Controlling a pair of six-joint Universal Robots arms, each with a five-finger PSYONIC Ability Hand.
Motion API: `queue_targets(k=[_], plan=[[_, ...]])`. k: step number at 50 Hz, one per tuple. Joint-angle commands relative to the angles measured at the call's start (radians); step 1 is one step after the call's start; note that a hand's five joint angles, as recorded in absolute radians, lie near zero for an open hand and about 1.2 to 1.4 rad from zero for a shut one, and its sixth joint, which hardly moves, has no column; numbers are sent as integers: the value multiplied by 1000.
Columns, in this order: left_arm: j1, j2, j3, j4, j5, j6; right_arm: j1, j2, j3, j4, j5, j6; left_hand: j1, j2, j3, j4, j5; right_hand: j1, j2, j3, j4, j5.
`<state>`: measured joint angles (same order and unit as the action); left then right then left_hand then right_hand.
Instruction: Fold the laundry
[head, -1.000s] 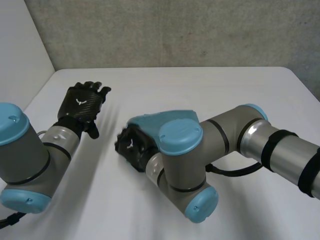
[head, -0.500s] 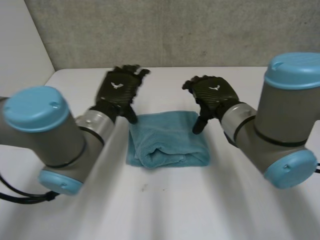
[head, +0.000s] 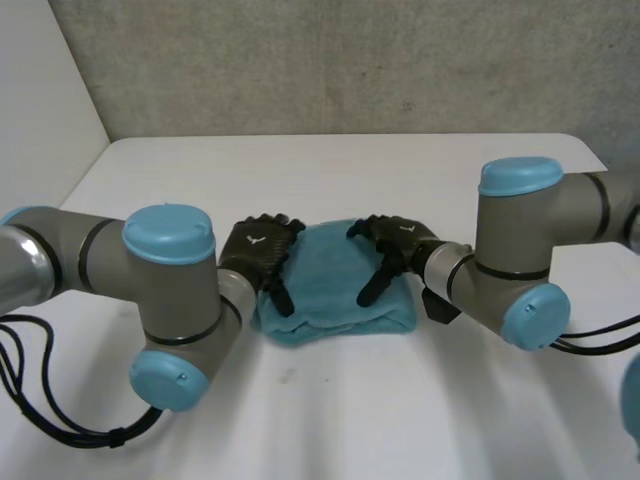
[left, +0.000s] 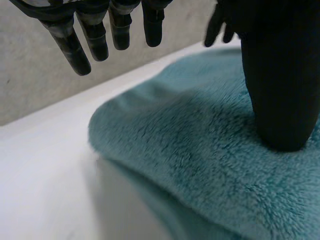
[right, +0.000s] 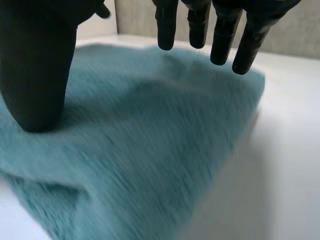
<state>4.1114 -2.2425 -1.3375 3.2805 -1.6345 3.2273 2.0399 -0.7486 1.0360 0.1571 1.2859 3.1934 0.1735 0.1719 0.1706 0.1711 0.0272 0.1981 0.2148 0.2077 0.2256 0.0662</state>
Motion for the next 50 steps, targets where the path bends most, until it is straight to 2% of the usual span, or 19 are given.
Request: queue_targets(k=[1, 3, 8, 11, 13, 14, 16, 19, 21, 22, 24, 29, 32, 50], plan=[[33, 14, -25, -13, 7, 55, 5, 35, -67, 75, 4, -79, 14, 15, 17, 16, -15, -24, -40, -33, -51, -66], [33, 29, -28, -16, 9, 55, 5, 17, -70, 81, 4, -86, 8, 9, 11, 10, -20, -24, -40, -33, -51, -66], [6, 157, -17, -16, 19, 54, -3, -154, -56, 73, 4, -75, 2, 3, 5, 4, -26, -24, -40, -33, -51, -66], [-6, 205, -11, -15, 24, 51, -6, -207, -47, 65, 10, -67, 2, 3, 5, 4, -26, -24, -40, -33, -51, -66], [-6, 312, 1, -10, 25, 49, -13, -334, -15, 33, 59, -44, 2, 3, 5, 4, -26, -24, -40, -33, -51, -66], [-6, 313, 1, -10, 25, 49, -14, -334, -14, 33, 59, -44, 2, 3, 5, 4, -26, -24, -40, -33, -51, -66], [9, 403, 23, -13, 18, 40, -52, -473, 42, -19, 157, -36, 2, 3, 5, 4, -26, -24, -40, -33, -51, -66], [29, 443, 31, -19, 15, 31, -79, -532, 75, -45, 208, -41, 5, 6, 8, 7, -23, -24, -40, -33, -51, -66], [79, 500, 34, -48, 9, 13, -119, -628, 131, -85, 266, -47, 17, 18, 19, 19, -12, -24, -40, -33, -51, -66], [79, 500, 34, -48, 9, 12, -119, -629, 131, -85, 267, -47, 17, 18, 19, 19, -12, -24, -40, -33, -51, -66], [131, 550, 37, -114, 5, -24, -136, -687, 169, -82, 288, -79, 2, 4, 5, 4, -26, -24, -40, -33, -51, -66], [184, 587, 37, -191, 12, -75, -147, -715, 206, -76, 296, -127, 2, 3, 5, 4, -26, -24, -40, -33, -51, -66], [187, 587, 34, -219, 13, -90, -145, -713, 208, -51, 293, -147, 2, 3, 5, 4, -26, -24, -40, -33, -51, -66], [194, 590, 31, -220, 16, -92, -144, -704, 226, -33, 282, -155, 1, 3, 4, 3, -27, -24, -40, -33, -51, -66]])
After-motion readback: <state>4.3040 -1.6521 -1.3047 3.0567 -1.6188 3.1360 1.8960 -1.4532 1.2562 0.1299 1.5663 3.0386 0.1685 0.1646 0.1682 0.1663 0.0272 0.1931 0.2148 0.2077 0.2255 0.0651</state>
